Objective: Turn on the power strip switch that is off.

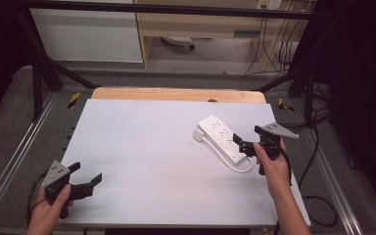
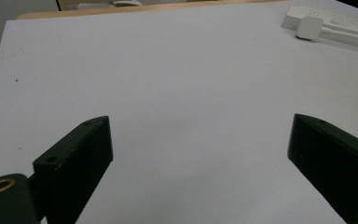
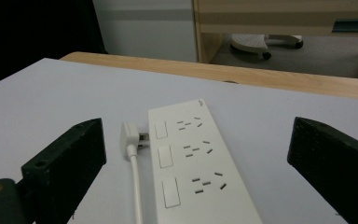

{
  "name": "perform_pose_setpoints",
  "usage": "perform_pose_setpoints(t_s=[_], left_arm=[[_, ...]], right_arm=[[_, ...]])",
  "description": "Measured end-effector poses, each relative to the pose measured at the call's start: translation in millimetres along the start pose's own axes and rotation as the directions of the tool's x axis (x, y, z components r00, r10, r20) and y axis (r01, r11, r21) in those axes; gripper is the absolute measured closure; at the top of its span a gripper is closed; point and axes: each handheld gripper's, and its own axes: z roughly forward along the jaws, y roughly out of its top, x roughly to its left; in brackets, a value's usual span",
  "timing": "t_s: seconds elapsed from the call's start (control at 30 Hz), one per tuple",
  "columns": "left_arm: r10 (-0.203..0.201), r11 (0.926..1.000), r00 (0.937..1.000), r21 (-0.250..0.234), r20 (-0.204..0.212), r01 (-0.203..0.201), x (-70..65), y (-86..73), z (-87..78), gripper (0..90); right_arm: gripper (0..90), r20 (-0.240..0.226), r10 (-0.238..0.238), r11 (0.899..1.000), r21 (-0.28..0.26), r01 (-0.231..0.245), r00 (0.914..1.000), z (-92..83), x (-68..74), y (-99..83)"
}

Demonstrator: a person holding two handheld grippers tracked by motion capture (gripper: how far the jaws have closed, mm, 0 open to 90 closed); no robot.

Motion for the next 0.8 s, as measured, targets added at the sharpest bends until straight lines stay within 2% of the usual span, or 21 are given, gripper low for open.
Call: perform_pose_setpoints(t_s=[0.13,0.3,0.43,0.7,0.8], left_arm=[[0.002,1.0000,1.0000,0.002,-0.001,-0.002,0.0,-0.1,0.2,6.4],[0.003,1.0000,1.0000,0.003,0.000,-0.003,-0.3,-0.1,0.4,6.4],[0.003,1.0000,1.0000,0.002,-0.003,-0.003,-0.8,0.0,0.1,6.4],[0.004,1.0000,1.0000,0.001,0.001,-0.004,-1.7,0.1,0.4,6.4],[0.007,1.0000,1.0000,0.000,0.000,-0.007,-1.7,0.2,0.2,6.5]], right_arm=[[4.8,0.004,-0.015,1.000,-0.005,0.015,0.9999,-11.5,-4.4,-5.3],[5.3,0.016,-0.012,1.000,-0.022,0.012,0.9998,-26.4,-10.5,-12.6],[6.6,0.039,-0.051,0.998,-0.034,0.053,0.9979,-35.1,-13.4,-19.0],[7.5,0.037,-0.042,0.998,-0.053,0.044,0.9984,-52.2,-19.7,-30.7],[7.5,0.034,-0.023,0.998,-0.060,0.025,0.9991,-57.7,-22.2,-34.8]])
